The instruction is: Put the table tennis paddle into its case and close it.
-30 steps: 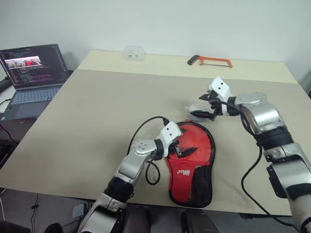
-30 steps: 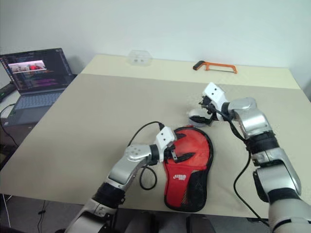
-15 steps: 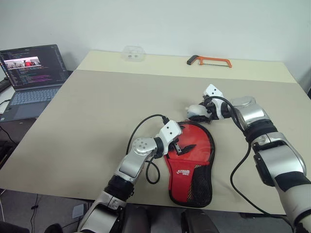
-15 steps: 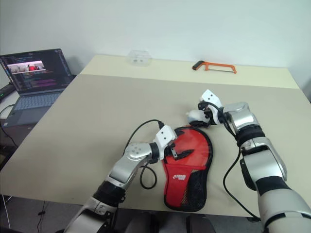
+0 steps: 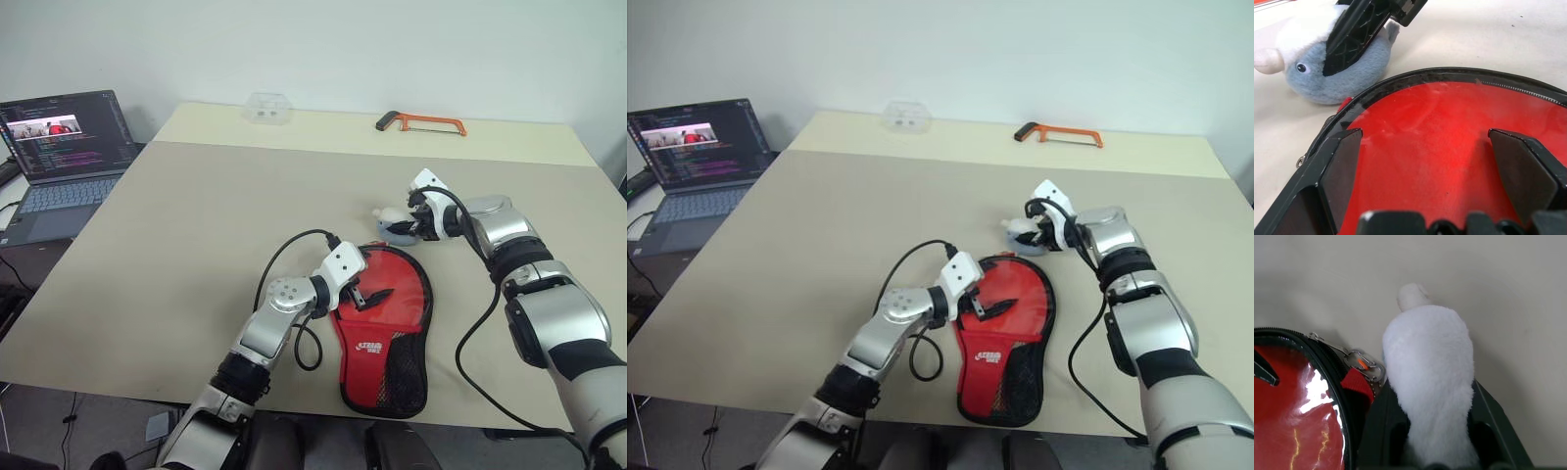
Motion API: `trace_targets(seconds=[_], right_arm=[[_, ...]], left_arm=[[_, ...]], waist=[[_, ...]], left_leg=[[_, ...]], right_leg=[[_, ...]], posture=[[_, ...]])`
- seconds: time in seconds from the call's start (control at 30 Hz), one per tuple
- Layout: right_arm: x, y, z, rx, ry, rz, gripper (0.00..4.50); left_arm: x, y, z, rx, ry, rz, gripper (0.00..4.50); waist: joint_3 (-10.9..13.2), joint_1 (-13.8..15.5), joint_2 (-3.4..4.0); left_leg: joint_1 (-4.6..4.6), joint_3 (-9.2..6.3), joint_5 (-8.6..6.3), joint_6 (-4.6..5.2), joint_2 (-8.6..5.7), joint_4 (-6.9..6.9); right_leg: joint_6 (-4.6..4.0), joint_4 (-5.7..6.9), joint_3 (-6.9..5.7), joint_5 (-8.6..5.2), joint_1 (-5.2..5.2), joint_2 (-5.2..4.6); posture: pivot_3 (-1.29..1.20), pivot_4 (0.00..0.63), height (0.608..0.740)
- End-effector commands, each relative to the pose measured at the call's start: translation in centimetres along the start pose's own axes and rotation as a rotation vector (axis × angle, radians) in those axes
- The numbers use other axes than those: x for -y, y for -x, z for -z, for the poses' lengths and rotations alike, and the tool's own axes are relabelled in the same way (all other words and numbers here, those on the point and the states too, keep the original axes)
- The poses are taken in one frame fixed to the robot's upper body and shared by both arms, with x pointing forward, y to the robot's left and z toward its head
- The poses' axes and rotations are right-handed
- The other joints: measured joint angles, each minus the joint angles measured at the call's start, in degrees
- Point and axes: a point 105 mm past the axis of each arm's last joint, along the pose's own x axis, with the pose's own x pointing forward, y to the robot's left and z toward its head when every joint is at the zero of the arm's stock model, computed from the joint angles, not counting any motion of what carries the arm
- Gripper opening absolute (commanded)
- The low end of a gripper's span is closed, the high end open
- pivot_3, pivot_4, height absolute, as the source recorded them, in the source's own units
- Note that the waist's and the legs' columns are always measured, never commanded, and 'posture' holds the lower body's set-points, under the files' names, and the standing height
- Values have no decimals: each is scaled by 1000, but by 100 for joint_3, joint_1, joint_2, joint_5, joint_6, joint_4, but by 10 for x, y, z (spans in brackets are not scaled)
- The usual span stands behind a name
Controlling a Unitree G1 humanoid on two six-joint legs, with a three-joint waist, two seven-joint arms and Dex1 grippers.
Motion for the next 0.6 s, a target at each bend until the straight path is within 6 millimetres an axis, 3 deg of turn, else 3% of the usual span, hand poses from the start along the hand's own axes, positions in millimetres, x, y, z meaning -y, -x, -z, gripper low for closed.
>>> trace_targets(seconds=[0.03,0.2,0.33,0.6], right_arm=[[5,4,-14,35,36,33,650],[15,16,-22,25,76,85,648],[34,39,-22,-4,118,187,641],[55,62,14,-121,114,306,638]], left_arm=[[-3,-2,-5,10,-21,-9,4500],[-2,-4,-4,4,-23,-1,4500],[-2,-4,0,-13,-28,6,4500],[-3,-7,5,-33,-38,14,4500]], waist=[[0,0,0],[3,0,5],[5,14,8],[4,11,10]], left_leg=[[0,0,0,0,0,0],[-1,0,0,0,1,0],[-3,-2,0,0,0,0],[-2,1,0,1,-8,-1]], right_leg=[[0,0,0,0,0,0],[0,0,0,0,0,-1],[0,-1,-2,0,-1,-6],[0,-3,-1,0,3,-7]], posture=[[0,150,740],[0,150,740],[0,150,740],[0,150,740]])
